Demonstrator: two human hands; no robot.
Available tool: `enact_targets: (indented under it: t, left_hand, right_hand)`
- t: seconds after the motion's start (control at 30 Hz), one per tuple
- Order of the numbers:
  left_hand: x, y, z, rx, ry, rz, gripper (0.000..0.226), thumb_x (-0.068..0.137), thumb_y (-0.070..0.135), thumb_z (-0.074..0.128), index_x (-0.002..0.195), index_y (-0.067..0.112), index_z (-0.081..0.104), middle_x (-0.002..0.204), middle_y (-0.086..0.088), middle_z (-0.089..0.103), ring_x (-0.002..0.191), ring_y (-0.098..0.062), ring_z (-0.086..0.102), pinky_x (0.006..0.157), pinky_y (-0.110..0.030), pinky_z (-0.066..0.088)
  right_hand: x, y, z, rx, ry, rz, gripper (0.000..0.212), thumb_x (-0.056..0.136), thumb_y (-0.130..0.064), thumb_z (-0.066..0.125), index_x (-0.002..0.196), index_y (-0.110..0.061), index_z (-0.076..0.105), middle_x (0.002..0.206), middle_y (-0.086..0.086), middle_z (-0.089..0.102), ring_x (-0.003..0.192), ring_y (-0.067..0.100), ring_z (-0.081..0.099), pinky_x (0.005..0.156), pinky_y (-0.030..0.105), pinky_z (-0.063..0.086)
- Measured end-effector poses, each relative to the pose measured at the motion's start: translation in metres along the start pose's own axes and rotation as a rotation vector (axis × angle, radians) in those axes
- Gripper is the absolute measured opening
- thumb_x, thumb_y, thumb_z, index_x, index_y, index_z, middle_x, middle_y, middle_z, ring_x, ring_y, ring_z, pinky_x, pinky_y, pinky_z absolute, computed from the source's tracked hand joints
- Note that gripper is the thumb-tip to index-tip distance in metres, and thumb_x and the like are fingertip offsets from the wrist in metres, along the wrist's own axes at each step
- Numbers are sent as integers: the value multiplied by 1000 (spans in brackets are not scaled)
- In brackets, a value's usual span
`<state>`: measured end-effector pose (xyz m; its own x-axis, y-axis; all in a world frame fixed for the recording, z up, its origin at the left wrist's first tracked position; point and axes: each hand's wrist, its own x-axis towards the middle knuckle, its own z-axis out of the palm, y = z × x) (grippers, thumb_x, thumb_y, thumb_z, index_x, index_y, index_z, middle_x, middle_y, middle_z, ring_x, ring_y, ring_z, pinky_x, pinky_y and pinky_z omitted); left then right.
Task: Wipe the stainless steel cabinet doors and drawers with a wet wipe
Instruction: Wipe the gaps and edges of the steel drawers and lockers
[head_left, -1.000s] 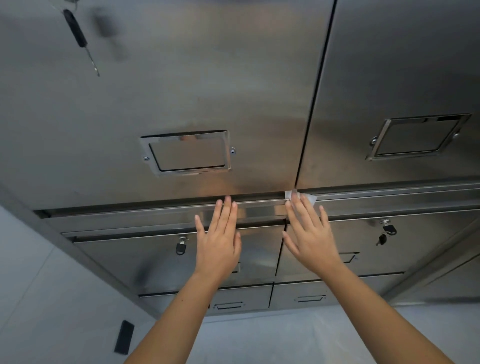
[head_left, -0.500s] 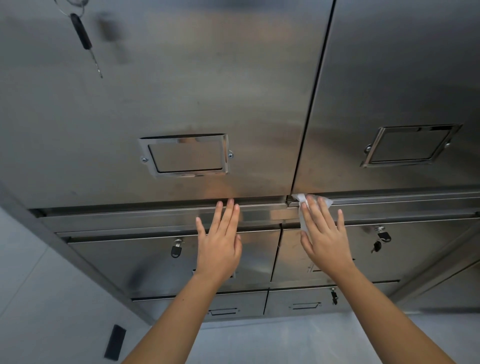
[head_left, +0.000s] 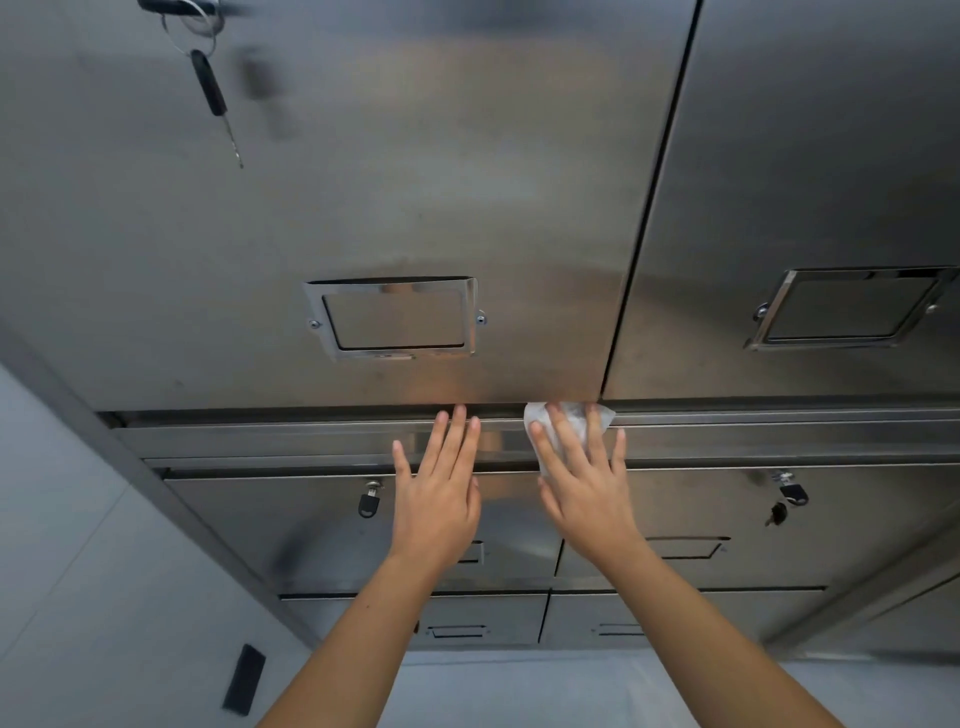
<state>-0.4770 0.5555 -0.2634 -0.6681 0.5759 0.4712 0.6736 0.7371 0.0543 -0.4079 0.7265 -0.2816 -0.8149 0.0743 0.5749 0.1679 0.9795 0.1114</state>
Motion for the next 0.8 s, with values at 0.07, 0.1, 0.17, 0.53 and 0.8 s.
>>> enact_targets:
  t: [0.07, 0.1, 0.17, 0.53, 0.8]
  left_hand:
    - [-1, -1, 0, -4, 0, -6, 75, 73, 15, 74, 139, 9, 39, 147, -8, 34, 134, -27, 32, 94, -68, 28]
    - [-1, -1, -1, -7, 1, -5, 75, 73, 15, 74, 139, 9, 39, 147, -8, 33, 134, -27, 32, 94, -68, 28]
    - [0, -1, -1, -5, 5, -3, 75, 72, 16, 74, 139, 9, 40, 146, -7, 34, 134, -26, 31, 93, -68, 29]
    - [-4, -19, -6, 14, 9, -5, 65, 79, 14, 65, 138, 9, 40, 146, -9, 35, 133, -29, 33, 93, -69, 29]
    - [-12, -36, -14, 3, 3, -71, 70, 74, 14, 74, 136, 5, 44, 144, -11, 38, 131, -31, 37, 91, -69, 30]
  right_hand:
    - [-3, 7, 2, -60, 24, -34, 61, 82, -25, 55, 140, -17, 39, 149, 5, 31, 134, 37, 28, 101, 64, 24]
    - [-6, 14, 2, -84, 25, -52, 59, 83, -27, 46, 141, -18, 35, 152, 3, 25, 136, 33, 25, 103, 62, 22]
    - [-11, 26, 2, -119, 10, -94, 59, 85, -28, 38, 143, -16, 32, 156, 0, 10, 138, 27, 21, 109, 58, 9]
    - [19, -23, -1, -112, -24, -204, 77, 73, -28, 72, 141, -18, 36, 151, -3, 22, 136, 23, 33, 102, 61, 22]
    - [8, -6, -7, -127, -28, -132, 77, 65, -25, 78, 135, -14, 48, 145, 4, 39, 130, 34, 41, 98, 65, 25]
